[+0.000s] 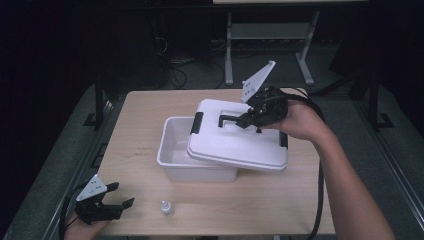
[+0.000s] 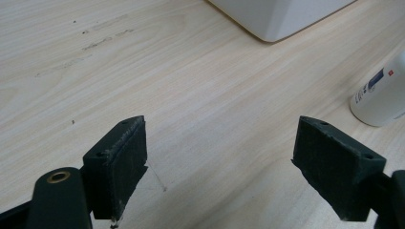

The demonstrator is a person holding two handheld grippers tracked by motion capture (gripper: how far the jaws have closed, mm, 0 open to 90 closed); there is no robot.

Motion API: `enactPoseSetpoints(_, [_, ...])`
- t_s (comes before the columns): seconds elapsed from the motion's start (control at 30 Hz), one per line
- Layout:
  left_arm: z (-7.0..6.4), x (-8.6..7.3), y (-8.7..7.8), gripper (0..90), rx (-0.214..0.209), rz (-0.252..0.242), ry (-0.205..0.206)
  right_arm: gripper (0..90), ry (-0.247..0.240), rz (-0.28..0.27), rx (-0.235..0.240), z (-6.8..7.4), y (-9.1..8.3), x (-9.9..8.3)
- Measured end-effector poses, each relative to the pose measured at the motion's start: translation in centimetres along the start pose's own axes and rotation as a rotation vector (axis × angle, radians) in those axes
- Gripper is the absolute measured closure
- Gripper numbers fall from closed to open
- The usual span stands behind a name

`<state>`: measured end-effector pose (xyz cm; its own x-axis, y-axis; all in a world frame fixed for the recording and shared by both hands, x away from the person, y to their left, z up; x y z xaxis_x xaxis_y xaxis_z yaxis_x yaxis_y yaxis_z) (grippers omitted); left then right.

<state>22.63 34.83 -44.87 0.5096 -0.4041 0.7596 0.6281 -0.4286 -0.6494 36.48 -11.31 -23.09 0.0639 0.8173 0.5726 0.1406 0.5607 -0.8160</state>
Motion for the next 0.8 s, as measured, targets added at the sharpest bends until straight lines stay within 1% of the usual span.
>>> enactPoseSetpoints(0.17, [0.0, 0.0, 0.1, 18.7, -0.001, 0.004, 0.001, 84.2, 0.02, 0.002, -0.01, 0.3, -0.7, -1.0])
enactPoseSetpoints(0.23, [0.0, 0.0, 0.2, 18.7, -0.003, 0.008, 0.004, 84.2, 0.019, 0.004, -0.017, 0.3, -1.0, -1.4])
enactPoseSetpoints(0.27, [0.0, 0.0, 0.2, 18.7, -0.004, 0.009, 0.004, 84.2, 0.033, 0.006, -0.019, 0.4, -1.3, -1.9])
enactPoseSetpoints(0.3, [-0.1, 0.0, 0.2, 18.7, -0.004, 0.006, 0.002, 84.2, 0.033, 0.006, -0.019, 0.4, -1.3, -1.9])
enactPoseSetpoints(0.5, [0.0, 0.0, 0.2, 18.7, -0.004, 0.008, 0.001, 84.1, 0.056, 0.006, -0.033, 0.6, -2.2, -3.4])
enactPoseSetpoints(0.53, [0.0, 0.0, 0.2, 18.7, -0.004, 0.008, 0.001, 84.1, 0.056, 0.006, -0.033, 0.6, -2.2, -3.4])
enactPoseSetpoints(0.7, [0.0, 0.0, 0.3, 18.7, -0.004, 0.01, 0.0, 84.1, 0.083, 0.005, -0.045, 0.9, -3.1, -4.6])
enactPoseSetpoints(0.8, [0.0, 0.0, 0.3, 18.7, -0.004, 0.012, 0.002, 84.2, 0.085, 0.008, -0.051, 0.9, -3.3, -5.0])
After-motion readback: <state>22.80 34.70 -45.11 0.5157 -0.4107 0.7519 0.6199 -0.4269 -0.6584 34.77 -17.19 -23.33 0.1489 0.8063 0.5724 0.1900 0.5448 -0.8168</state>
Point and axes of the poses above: each handheld gripper's, and its own axes: y roughly forward along the jaws, x roughly out of its top, z roughly to its left, the point moved 1 cm from there along y, roughly forward along the jaws, and after that the axes turned 4 degrees about x, right-handed, at the moved point
